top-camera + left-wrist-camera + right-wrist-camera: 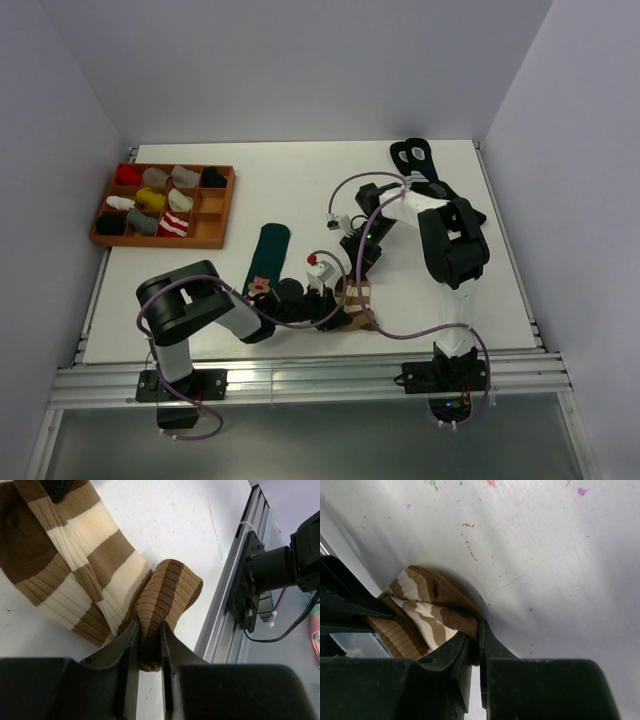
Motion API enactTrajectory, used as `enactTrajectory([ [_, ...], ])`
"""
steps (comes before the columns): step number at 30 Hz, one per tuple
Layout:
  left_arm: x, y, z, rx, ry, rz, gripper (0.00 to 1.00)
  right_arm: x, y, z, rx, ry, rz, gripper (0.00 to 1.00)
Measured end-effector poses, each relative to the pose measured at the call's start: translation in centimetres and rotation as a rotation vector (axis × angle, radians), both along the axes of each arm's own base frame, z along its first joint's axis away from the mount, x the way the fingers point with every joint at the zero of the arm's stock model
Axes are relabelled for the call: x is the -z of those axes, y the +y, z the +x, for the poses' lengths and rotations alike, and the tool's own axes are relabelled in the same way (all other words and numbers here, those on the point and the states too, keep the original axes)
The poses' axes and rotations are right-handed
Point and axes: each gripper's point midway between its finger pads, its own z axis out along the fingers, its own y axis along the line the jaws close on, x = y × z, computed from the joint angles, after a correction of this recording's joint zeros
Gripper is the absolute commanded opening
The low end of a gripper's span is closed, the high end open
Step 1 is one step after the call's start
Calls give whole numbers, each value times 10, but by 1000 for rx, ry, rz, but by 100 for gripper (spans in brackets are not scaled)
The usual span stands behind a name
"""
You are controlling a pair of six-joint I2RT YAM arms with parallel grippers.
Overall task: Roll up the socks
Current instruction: Roll the sock at the center of the board.
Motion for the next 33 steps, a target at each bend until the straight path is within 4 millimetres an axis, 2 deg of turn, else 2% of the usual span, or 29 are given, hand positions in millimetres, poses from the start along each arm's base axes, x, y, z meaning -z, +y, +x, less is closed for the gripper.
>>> enactTrajectory([
  [1, 0, 0, 1, -1, -1, 2, 0, -1, 0, 0, 0, -3, 0, 21],
  [7, 2, -6, 2, 5, 5, 0, 0, -4, 1, 11, 8, -59, 6, 39],
  [15, 6, -4, 4, -11, 66, -73, 0, -18, 3, 26, 32, -171, 32, 41],
  [21, 8, -2, 6, -25, 127, -99, 0, -35, -12, 27, 70, -261, 54, 43],
  [25, 8, -1, 7, -36, 161, -98, 0, -57, -26, 18, 56, -375, 71, 45],
  [29, 9, 0, 10, -41, 207, -83, 0, -75, -32, 3, -7, -488, 110, 47],
  [33, 10, 0, 13, -34, 251, -54, 0, -73, -39, -20, -101, -545, 126, 52],
])
